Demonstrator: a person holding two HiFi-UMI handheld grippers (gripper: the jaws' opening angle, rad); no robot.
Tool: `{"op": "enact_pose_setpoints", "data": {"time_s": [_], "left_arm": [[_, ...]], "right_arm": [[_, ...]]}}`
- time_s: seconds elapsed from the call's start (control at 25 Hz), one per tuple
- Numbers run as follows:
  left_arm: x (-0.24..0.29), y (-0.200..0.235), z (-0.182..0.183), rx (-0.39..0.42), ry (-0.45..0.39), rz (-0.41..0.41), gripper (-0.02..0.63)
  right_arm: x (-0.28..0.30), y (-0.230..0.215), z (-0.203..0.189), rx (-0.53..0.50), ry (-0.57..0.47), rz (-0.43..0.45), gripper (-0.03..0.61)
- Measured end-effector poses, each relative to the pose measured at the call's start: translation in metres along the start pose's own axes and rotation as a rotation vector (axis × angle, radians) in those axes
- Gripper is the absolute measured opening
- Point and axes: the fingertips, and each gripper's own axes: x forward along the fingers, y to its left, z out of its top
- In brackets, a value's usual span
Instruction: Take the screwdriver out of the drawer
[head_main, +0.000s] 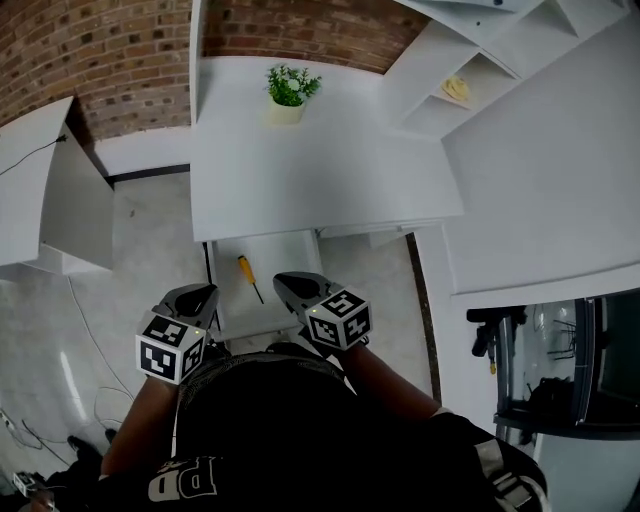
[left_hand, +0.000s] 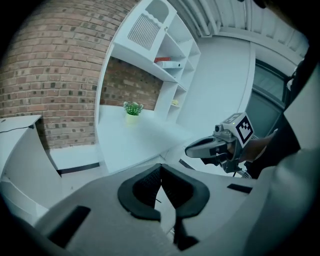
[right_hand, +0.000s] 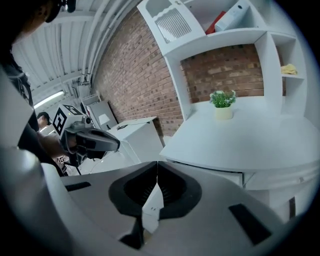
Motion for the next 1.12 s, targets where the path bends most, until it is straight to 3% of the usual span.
{"op": "enact_pose_setpoints", "data": {"time_s": [0.4, 0.76, 1.12], "left_arm": [[0.002, 0.063, -0.006, 0.023, 0.028, -0.072, 0.017], [0.009, 0.085, -0.04, -0.108, 0.046, -0.025, 0.017], [0.015, 0.101, -0.076, -0.185, 0.1, 0.031, 0.017]], "right_arm": [[0.081, -0.034, -0.056, 0.015, 0.216, -0.144, 0.008], [0.144, -0.082, -0.132, 0.085, 0.417, -0.161, 0.046], [0.193, -0.121, -0.188, 0.106, 0.516, -0.198, 0.055]]}}
